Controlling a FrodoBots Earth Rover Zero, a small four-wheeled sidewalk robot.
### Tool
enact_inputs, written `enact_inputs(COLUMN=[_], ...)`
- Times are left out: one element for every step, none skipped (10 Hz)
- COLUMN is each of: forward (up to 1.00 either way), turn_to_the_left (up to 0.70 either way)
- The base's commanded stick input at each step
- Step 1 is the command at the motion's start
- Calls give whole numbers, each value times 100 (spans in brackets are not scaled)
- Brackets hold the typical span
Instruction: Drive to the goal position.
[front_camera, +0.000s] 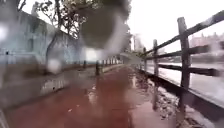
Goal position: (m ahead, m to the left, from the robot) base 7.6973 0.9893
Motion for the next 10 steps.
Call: enact_inputs(forward=[100, 100, 100, 100, 100, 100, 100, 100, 100, 100], turn_to_the_left=[1, 1, 1, 1, 1, 1, 1, 1, 1, 1])
